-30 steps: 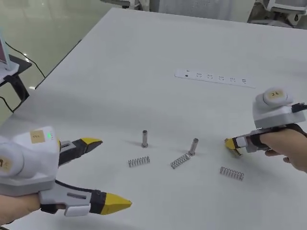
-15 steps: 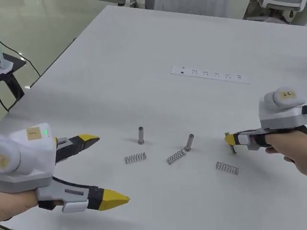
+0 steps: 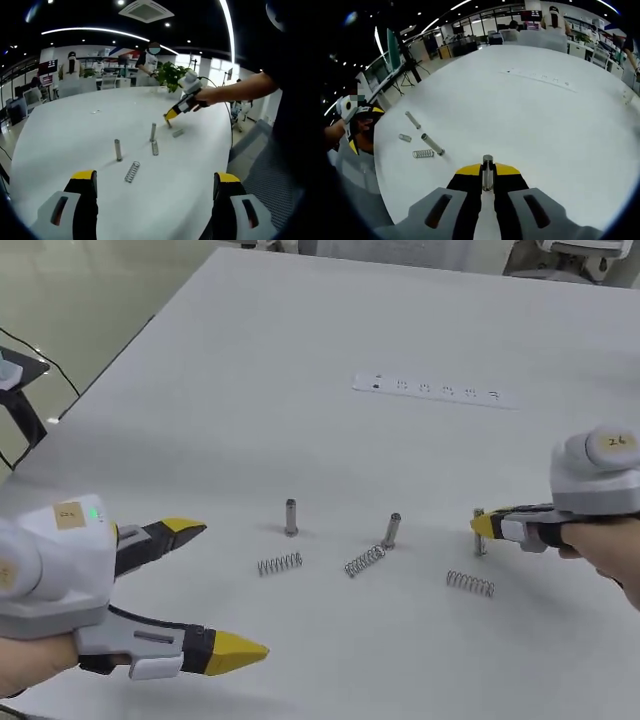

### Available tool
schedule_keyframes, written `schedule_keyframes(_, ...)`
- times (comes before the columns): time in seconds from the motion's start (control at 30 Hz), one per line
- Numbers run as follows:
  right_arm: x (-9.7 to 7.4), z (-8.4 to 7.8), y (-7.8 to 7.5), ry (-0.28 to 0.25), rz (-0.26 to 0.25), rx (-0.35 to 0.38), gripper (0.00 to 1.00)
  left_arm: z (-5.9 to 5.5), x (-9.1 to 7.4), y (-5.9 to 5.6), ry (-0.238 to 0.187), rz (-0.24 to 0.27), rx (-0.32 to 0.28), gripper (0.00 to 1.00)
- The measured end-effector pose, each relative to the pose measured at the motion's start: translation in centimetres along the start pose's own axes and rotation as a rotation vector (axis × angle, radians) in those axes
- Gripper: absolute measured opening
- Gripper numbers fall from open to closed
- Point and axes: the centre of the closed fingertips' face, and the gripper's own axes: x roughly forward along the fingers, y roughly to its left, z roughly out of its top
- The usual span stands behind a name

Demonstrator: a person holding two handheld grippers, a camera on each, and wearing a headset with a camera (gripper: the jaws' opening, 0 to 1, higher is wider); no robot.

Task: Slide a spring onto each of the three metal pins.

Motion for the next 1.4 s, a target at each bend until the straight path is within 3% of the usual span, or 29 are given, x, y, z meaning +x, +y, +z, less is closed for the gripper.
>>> schedule_keyframes(0.2, -0.1, 0.1, 0.4, -0.008, -0.006, -0.038, 0.05, 0.1, 0.0, 0.0, 0.001, 0.002, 0.003, 0.94)
schedule_keyframes(0.5, -0.9, -0.7, 0.8, -0.017, -0.032, -0.163, 0.06, 0.0, 0.0, -0.1, -0.001, 0.003, 0.0, 0.94)
schedule_keyframes(1.0, -1.1, -1.0, 0.7, -0.008, -0.023, -0.175, 0.06, -0.1, 0.0, -0.5, -0.001, 0.002, -0.004, 0.94)
schedule_keyframes(1.13, -1.0, -1.4, 0.6, 0.017, -0.024, -0.158, 0.09, -0.1, -0.1, -0.6, -0.002, 0.002, -0.001, 0.93)
schedule_keyframes(1.4, -1.2, -1.4, 0.6, -0.004, -0.024, -0.151, 0.23, 0.0, -0.1, -0.4, -0.005, 0.008, -0.002, 0.93)
